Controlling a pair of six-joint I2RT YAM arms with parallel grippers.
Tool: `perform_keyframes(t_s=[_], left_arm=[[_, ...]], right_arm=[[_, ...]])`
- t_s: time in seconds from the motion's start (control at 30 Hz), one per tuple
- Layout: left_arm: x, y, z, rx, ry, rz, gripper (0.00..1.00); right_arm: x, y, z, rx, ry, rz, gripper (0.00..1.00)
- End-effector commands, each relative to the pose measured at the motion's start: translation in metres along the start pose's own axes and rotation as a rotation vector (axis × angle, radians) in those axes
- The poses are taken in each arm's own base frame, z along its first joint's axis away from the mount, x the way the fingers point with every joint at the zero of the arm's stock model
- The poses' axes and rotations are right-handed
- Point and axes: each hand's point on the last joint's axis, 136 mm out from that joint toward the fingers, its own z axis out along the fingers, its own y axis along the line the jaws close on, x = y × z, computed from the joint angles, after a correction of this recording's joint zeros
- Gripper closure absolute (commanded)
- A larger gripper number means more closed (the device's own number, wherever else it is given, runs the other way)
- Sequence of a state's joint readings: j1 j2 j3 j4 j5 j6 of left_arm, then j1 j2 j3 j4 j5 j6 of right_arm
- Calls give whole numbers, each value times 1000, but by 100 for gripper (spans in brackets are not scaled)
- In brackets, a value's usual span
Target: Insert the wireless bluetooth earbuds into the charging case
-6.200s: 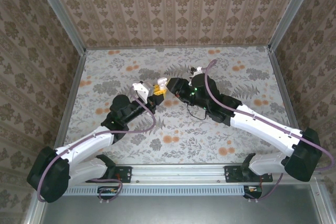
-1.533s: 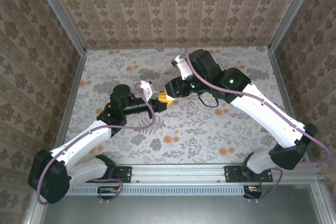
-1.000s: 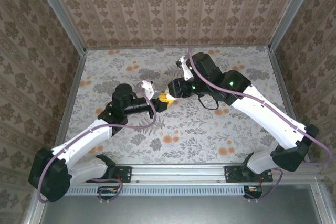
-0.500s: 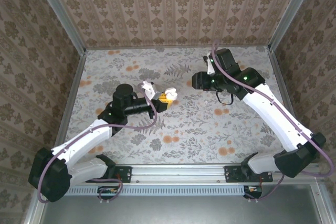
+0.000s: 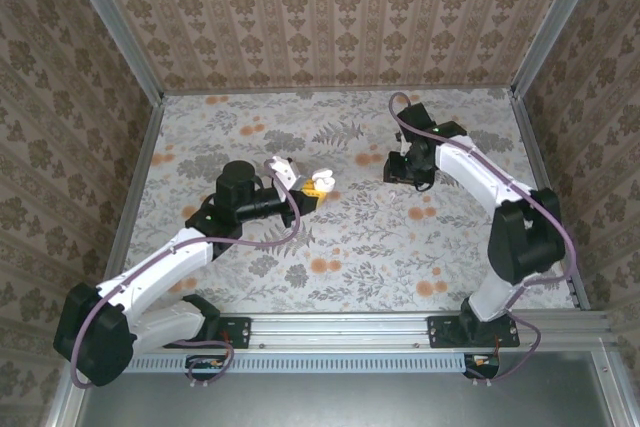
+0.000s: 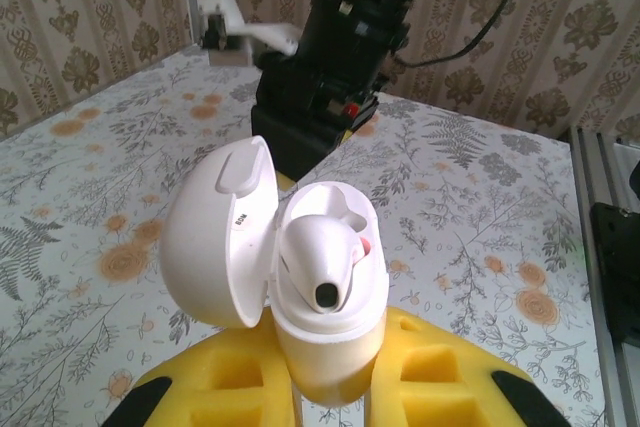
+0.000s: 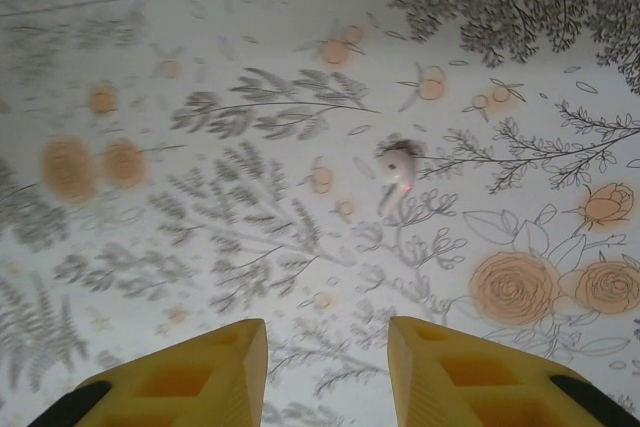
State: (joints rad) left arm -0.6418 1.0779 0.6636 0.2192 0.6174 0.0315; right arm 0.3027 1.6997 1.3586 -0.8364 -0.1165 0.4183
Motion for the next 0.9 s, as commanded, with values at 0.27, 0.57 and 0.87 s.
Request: perform_keyframes(t_s=[0.27, 0.57, 0.87], left_arm=[[-3, 4, 0, -21, 4, 32, 100], [0, 7, 0, -26, 17, 36, 100], [1, 7, 1, -22, 17, 32, 100]], right_arm=[[-6, -28, 60, 130, 146, -5, 66], [-6, -36, 83, 177, 204, 8, 68], [8, -38, 91, 189, 245, 2, 68]])
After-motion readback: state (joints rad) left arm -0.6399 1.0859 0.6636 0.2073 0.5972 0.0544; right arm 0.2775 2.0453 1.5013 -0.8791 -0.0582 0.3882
